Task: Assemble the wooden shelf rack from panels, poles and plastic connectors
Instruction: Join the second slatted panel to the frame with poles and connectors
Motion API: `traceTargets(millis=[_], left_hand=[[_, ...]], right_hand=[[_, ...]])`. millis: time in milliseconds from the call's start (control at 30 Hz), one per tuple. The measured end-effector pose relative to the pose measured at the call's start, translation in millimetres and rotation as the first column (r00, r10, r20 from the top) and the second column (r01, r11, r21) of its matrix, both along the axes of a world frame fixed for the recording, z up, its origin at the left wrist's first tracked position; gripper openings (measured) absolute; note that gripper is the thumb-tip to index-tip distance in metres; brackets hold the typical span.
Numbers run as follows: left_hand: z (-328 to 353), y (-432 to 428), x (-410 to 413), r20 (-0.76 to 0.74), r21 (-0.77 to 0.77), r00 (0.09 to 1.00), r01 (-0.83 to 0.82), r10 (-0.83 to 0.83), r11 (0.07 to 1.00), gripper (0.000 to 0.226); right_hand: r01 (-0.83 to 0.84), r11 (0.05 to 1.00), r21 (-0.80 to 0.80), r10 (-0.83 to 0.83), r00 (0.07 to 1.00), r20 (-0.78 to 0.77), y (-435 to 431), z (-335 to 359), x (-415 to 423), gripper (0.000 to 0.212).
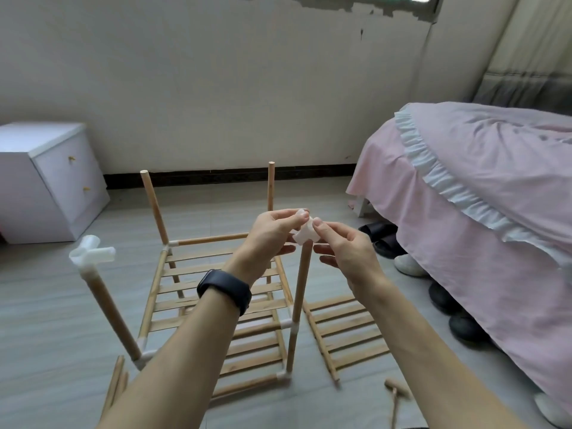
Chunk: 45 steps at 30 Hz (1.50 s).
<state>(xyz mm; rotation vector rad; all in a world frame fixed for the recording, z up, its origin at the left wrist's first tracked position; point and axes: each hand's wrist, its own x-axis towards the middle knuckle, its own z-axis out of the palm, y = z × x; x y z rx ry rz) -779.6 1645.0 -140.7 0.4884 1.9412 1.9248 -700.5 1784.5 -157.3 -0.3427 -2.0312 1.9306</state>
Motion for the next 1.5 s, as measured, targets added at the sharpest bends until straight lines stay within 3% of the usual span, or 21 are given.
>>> traceTargets(millis=[133,433,567,733,1100,1500], left_hand=[[4,4,1,-0.022,0.015,1.000,-0.001,0.002,1.000,0.040],[-1,7,4,-0.151,-0.118,0.988,-0.031,0.013,0.993,0.035],[-8,11,9,-0.118,-0.104,0.991,-0.070,0.058,0.992,0.025],[-23,9,20,-0.023,0.010,0.989,-0.145,0.145,0.989,0.042],[-36,1,32,-0.004,0.037,0.990,-0.142,0.142,0.989,0.030],[-34,-5,36,-0.116,-0.008,0.981,-0.157,0.155,0.988,0.034]], right_hand=[[0.024,0.999,0.036,-0.024,1.000,0.004,0,2,1,0.028],[0.024,0.996,0.089,-0.021,0.999,-0.035,-2,-7,1,0.032],[0.007,0.996,0.092,-0.008,1.000,0.018,0,-9,0,0.034],[-0.015,0.998,0.056,0.014,1.000,0.022,0,-11,0,0.030],[-0.038,0.999,-0.025,0.040,0.997,0.073,-5,-12,-3,0.032],[0.145,0.989,0.016,-0.145,0.989,0.014,-26,-16,2,0.032]])
